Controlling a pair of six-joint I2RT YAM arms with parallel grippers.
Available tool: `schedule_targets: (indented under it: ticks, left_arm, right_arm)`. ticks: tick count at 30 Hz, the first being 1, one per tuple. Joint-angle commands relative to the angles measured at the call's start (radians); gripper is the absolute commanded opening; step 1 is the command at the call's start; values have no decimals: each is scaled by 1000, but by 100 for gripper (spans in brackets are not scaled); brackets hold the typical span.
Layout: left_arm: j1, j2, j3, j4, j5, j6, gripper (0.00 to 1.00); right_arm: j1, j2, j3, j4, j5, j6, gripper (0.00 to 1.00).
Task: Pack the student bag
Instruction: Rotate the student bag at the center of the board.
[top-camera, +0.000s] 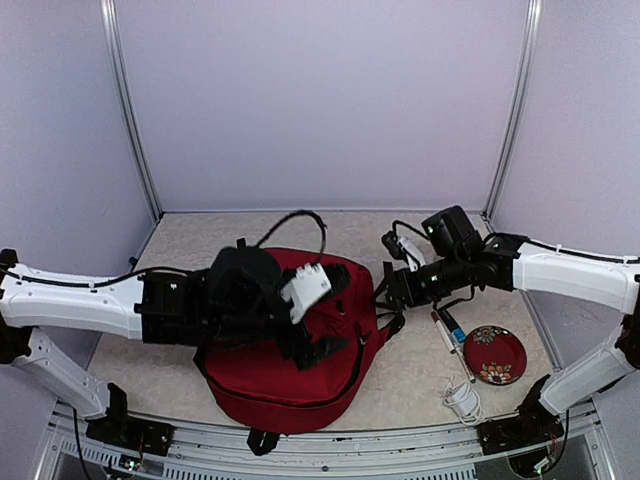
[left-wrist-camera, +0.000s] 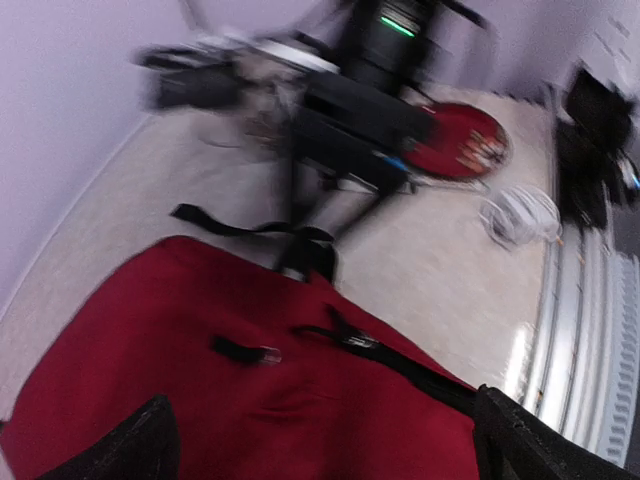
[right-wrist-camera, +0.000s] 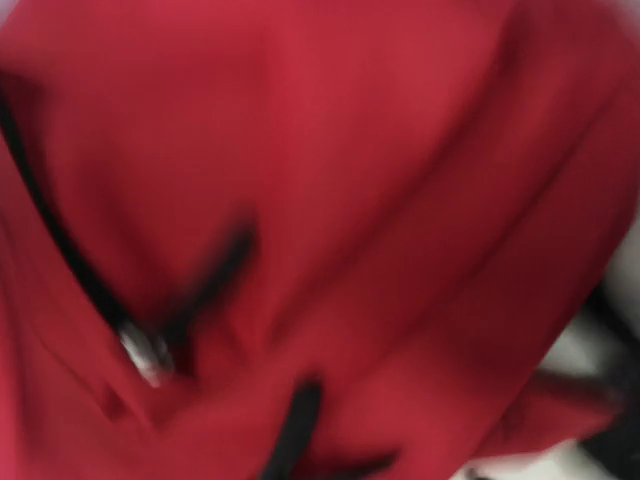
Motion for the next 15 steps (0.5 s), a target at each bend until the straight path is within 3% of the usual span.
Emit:
schedule_targets:
  ticks: [1,3,5,9,10,11,15]
  left_arm:
    - [312,-17,93,-81,-4,-241,99]
    - [479,36,134,-117,15,-327,99]
    - [588,102,160,-134,73,-372,99]
    - [721,224,141,-95,137,-427,99]
    - [734,247,137,-98,155,-434,99]
    - [741,267,130,-102,166,-438,98]
    - [729,277,58,-122,169,-450,96]
  right_arm:
    - [102,-19,-146,181,-21,216,86]
    - [150,-6,-169,207,18,257,94]
    - [190,25,-202,303,-17,306,96]
    - [210,115,-231,357,-64,342,90]
    - [204,124,-229,333,-39,335,85]
    - [188,131,-227,313,-24,328,71]
    - [68,115,-231,284,-57,290,8]
